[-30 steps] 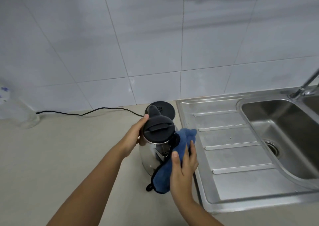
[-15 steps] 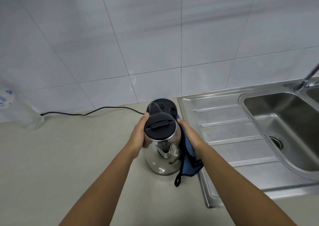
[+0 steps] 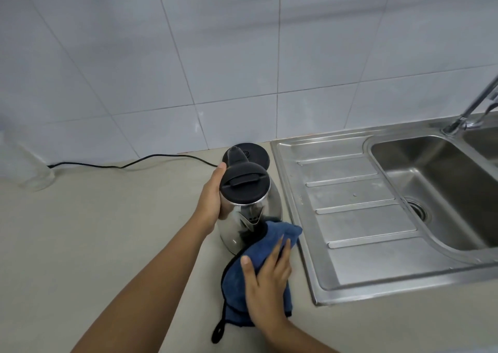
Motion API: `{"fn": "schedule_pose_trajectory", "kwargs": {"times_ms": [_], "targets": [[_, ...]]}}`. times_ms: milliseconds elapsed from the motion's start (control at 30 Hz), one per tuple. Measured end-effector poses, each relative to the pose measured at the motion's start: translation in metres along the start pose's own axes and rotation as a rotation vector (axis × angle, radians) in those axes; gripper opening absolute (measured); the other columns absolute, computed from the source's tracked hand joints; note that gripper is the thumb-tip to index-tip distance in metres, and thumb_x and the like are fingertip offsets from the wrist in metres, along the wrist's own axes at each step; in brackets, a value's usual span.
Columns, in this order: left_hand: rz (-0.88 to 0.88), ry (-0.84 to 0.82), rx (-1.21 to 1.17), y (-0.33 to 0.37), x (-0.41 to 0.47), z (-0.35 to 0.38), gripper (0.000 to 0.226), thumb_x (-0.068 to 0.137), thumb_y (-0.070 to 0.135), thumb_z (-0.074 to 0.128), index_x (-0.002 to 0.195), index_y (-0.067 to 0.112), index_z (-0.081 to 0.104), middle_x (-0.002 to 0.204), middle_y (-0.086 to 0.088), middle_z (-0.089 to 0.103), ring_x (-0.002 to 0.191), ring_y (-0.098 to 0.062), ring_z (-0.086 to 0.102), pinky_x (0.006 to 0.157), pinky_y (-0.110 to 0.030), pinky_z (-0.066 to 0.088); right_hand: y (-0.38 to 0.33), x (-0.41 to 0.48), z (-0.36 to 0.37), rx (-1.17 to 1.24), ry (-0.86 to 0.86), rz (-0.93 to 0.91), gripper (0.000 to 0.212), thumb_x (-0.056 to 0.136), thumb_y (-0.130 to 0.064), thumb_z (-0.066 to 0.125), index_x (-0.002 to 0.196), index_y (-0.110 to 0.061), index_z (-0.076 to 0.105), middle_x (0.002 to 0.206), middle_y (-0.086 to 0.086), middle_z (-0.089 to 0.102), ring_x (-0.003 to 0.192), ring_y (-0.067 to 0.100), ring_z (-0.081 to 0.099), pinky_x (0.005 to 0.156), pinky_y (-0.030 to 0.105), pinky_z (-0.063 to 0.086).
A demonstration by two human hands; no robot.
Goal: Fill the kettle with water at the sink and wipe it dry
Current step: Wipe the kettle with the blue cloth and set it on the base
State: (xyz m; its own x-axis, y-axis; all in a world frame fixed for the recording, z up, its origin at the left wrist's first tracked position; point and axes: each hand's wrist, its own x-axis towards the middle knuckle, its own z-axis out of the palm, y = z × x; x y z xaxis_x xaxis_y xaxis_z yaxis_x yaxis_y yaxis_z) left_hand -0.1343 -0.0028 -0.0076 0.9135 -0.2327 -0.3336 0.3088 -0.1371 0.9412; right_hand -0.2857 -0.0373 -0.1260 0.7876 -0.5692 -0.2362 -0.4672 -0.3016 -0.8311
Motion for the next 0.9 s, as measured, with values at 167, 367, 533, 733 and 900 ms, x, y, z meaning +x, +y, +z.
{"fn": "schedule_pose_trajectory", "kwargs": {"times_ms": [167,367,533,733,900], "targets": [[0.013,0.005,0.006,0.001,-0.003,-0.001,0.049,0.094,0.058,0.031,0.070,0.025,0.057,0.032,0.008,0.037,0.031,-0.008,0.031,0.041,-0.021,0.024,-0.005,0.089,-0.042,0.526,0.058,0.245,0.110,0.074,-0.096,0.040,0.156,-0.023,0.044,0.160,0.005,0.048,0.151,0.027,0.039,0.127,0.050,0.027],[0.041,0.078,-0.085,-0.005,-0.012,0.002,0.046,0.096,0.051,0.035,0.065,0.024,0.055,0.037,0.010,0.052,0.031,-0.004,0.046,0.034,-0.017,0.034,-0.024,0.083,-0.049,0.463,0.115,0.227,0.062,0.106,-0.055,0.038,0.152,-0.015,0.049,0.157,0.010,0.048,0.148,0.035,0.038,0.124,0.051,0.028],[-0.011,0.141,-0.120,-0.010,-0.012,0.004,0.050,0.090,0.059,0.039,0.056,0.022,0.045,0.035,0.005,0.037,0.031,-0.012,0.032,0.037,-0.020,0.025,-0.004,0.031,-0.035,0.351,0.107,0.082,0.067,0.106,-0.049,0.038,0.164,-0.018,0.022,0.169,0.005,0.028,0.156,0.027,0.023,0.128,0.046,0.021],[0.069,0.307,-0.180,-0.031,-0.005,0.017,0.063,0.076,0.078,0.031,0.093,0.030,0.068,0.085,0.004,0.071,0.089,-0.022,0.064,0.094,-0.054,0.048,-0.020,0.080,-0.052,0.377,0.063,0.100,0.054,0.109,-0.046,0.036,0.151,-0.013,0.045,0.147,0.012,0.055,0.142,0.033,0.047,0.120,0.045,0.035],[0.052,0.588,-0.259,-0.036,-0.024,0.044,0.057,0.090,0.063,0.025,0.116,0.028,0.062,0.114,-0.001,0.064,0.125,-0.028,0.040,0.095,-0.036,0.029,-0.016,0.118,-0.058,0.427,0.001,0.214,0.092,0.080,-0.082,0.032,0.151,-0.024,0.045,0.151,0.011,0.055,0.145,0.040,0.043,0.122,0.057,0.030]]}}
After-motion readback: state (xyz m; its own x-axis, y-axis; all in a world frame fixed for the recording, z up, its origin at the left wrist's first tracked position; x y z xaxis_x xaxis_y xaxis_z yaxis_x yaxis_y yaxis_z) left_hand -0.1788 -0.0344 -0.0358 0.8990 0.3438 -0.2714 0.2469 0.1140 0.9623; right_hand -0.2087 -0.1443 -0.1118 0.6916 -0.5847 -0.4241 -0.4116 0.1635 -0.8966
